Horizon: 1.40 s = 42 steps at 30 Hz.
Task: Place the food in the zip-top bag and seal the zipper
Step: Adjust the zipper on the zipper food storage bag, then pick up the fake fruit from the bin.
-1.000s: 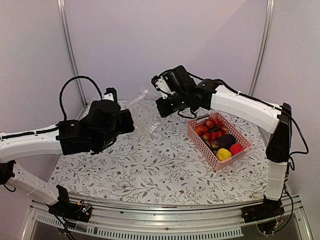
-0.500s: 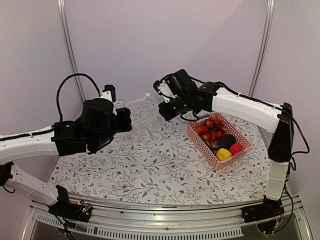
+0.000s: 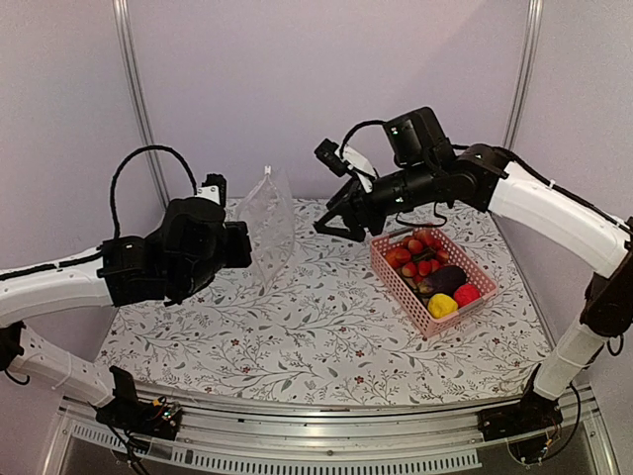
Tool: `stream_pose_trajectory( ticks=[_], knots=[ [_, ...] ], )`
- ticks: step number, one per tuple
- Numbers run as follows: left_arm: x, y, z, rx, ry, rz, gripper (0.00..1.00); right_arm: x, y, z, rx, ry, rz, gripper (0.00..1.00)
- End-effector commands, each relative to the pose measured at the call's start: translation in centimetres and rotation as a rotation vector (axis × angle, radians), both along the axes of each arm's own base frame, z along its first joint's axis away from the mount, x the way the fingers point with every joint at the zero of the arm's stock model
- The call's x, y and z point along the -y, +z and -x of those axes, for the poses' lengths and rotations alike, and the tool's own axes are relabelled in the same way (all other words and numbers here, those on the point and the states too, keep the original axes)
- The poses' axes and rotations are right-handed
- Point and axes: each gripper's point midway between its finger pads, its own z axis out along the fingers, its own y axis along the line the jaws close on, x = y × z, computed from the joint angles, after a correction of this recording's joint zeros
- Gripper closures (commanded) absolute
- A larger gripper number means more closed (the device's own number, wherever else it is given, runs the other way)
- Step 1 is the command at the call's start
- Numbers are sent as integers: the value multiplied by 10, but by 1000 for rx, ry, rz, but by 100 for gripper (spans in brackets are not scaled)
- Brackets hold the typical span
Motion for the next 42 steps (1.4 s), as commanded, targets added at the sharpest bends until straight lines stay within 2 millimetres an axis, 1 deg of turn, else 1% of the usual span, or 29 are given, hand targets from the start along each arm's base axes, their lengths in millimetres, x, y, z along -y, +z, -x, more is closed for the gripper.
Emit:
stream_pose_trajectory(
  ticks=[1, 3, 4, 5, 8, 9, 10, 12, 14, 17, 19, 22, 24, 26, 28, 30, 31, 33, 34, 35, 36, 37, 38, 40, 42],
  knots=[
    [-26, 11, 2, -3, 28, -106, 100, 47, 0, 4, 0, 30, 10, 34],
    [-36, 21, 4, 6, 34, -148, 100, 73, -7, -6, -11, -11, 34, 33],
    [-42, 27, 5, 11, 38, -168, 100, 86, -6, -10, -16, -33, 34, 33],
    [-48, 33, 7, 15, 43, -192, 100, 102, -12, -18, -33, -64, 43, 32],
    [-61, 50, 14, 6, 34, -264, 100, 149, -12, -40, -44, -175, 31, 32],
    [-65, 50, 16, -7, 28, -297, 100, 167, -12, -48, -45, -226, 26, 32],
    [-65, 51, 17, -12, 7, -328, 100, 181, -11, -50, -38, -260, 25, 32],
    [-60, 46, 18, -29, -39, -379, 100, 201, -14, -52, -28, -308, 38, 31],
    [-49, 34, 16, -47, -85, -416, 100, 216, -20, -50, -6, -342, 64, 29],
    [-25, 10, 9, -71, -154, -448, 100, 226, -32, -41, -7, -353, 84, 25],
    [-4, -6, 4, -88, -217, -453, 100, 228, -43, -36, -29, -347, 94, 25],
    [22, -27, -2, -114, -288, -460, 100, 228, -54, -31, -62, -331, 96, 25],
    [37, -41, -6, -142, -331, -475, 100, 229, -61, -31, -73, -319, 107, 25],
    [46, -57, -11, -177, -361, -491, 100, 230, -71, -32, -70, -312, 134, 25],
    [54, -74, -14, -216, -386, -499, 100, 233, -85, -41, -76, -329, 168, 28],
    [59, -88, -19, -251, -393, -495, 100, 239, -98, -56, -76, -374, 202, 30],
    [61, -94, -21, -267, -397, -491, 100, 241, -108, -64, -95, -388, 219, 32],
    [67, -101, -25, -285, -405, -465, 100, 240, -122, -75, -115, -388, 233, 34],
    [70, -104, -26, -292, -415, -448, 100, 239, -125, -80, -121, -388, 230, 34],
    [73, -106, -28, -301, -421, -429, 100, 238, -136, -85, -148, -389, 232, 36],
    [77, -107, -30, -310, -425, -414, 100, 236, -142, -90, -162, -390, 235, 37],
    [79, -107, -33, -319, -425, -402, 100, 237, -145, -95, -167, -403, 241, 37],
    [83, -107, -35, -326, -425, -393, 100, 239, -153, -103, -179, -420, 258, 39],
    [89, -107, -38, -332, -431, -386, 100, 246, -161, -115, -188, -475, 272, 41],
    [93, -104, -43, -328, -421, -381, 100, 250, -169, -118, -206, -507, 279, 42]
  ],
)
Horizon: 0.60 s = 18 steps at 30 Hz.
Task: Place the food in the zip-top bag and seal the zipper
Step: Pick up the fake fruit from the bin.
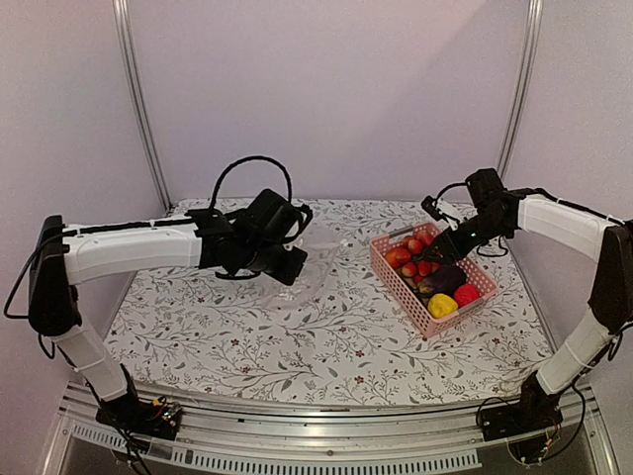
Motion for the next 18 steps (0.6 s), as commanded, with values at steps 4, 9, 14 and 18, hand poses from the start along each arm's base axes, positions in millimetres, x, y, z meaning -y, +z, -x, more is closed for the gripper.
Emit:
stream_pose_trajectory(
  ticks=[4, 9, 14, 18],
  knots=[
    [19, 19, -24, -4, 41, 87, 100, 18, -3, -21, 64, -109, 47, 42],
    [26, 24, -35, -6, 49, 99, 100, 27, -3, -17, 114, -99, 101, 42],
    [28, 30, -46, -5, 54, 103, 100, 33, -16, 9, 114, 6, 156, 48],
    [27, 33, -50, -6, 51, 126, 100, 46, -24, 26, 129, 77, 234, 54]
  ],
)
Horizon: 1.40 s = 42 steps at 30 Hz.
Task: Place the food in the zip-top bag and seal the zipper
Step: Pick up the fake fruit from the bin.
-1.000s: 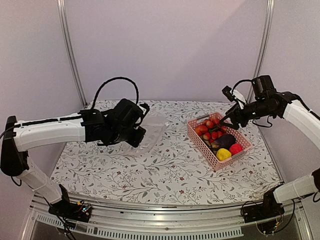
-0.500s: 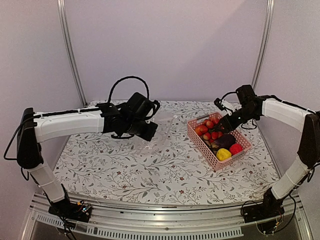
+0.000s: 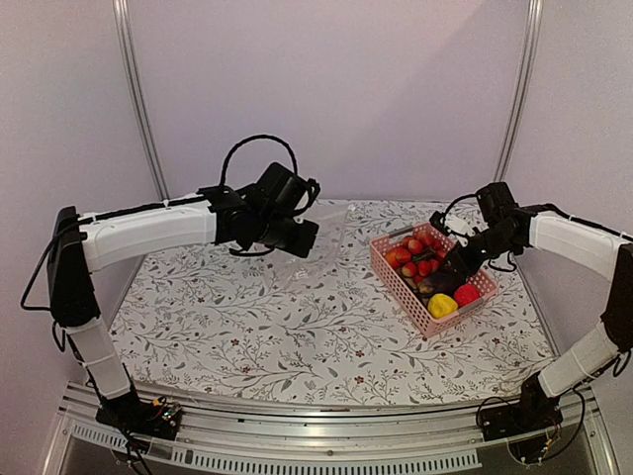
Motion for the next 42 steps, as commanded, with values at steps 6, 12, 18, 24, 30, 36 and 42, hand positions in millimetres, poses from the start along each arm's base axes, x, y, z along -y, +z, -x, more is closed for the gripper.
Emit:
stream_pose_trajectory(
  ticks=[6, 12, 18, 24, 30, 36, 42],
  knots=[
    [-6, -2, -12, -21, 8, 16, 100, 17, -9, 35, -20, 146, 123, 56],
    [-13, -1, -8, -21, 25, 27, 100, 13, -30, 45, -121, 159, 102, 51],
    [-20, 2, -4, -10, 36, 35, 100, 9, -47, 52, -188, 173, 79, 42],
    [-22, 4, -5, -7, 43, 40, 100, 11, -64, 58, -260, 171, 97, 33],
    [-22, 2, -4, -15, 46, 42, 100, 12, -76, 65, -314, 177, 105, 30],
    [-21, 0, -4, -20, 43, 44, 100, 12, -89, 70, -364, 182, 115, 28],
    [-19, 2, -3, -21, 38, 56, 100, 8, -91, 71, -380, 190, 103, 40]
  ],
)
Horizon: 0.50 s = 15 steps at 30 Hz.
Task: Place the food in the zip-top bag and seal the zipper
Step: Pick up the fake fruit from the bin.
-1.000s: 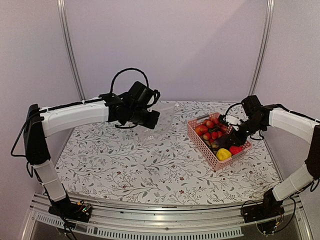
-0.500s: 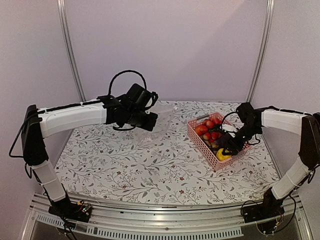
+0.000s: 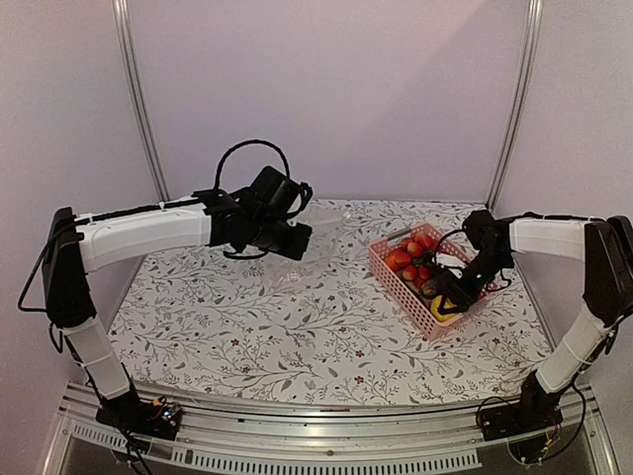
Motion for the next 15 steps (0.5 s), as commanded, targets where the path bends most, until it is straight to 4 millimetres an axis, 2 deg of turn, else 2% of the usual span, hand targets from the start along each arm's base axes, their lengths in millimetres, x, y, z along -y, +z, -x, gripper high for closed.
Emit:
stream_pose_trajectory(
  ticks=[1, 6, 8, 15],
  knots=[
    [-5, 13, -3, 14, 14, 41, 100, -4, -6, 11, -56, 11, -11, 44],
    [-2, 21, -3, 24, 10, 67, 100, -7, 8, 10, -55, 9, -27, 64],
    [-1, 27, -3, 32, 7, 85, 100, -7, 21, 9, -32, 10, -35, 67],
    [7, 36, -4, 40, -4, 136, 100, -20, 83, 10, 64, 21, -135, 71]
  ],
)
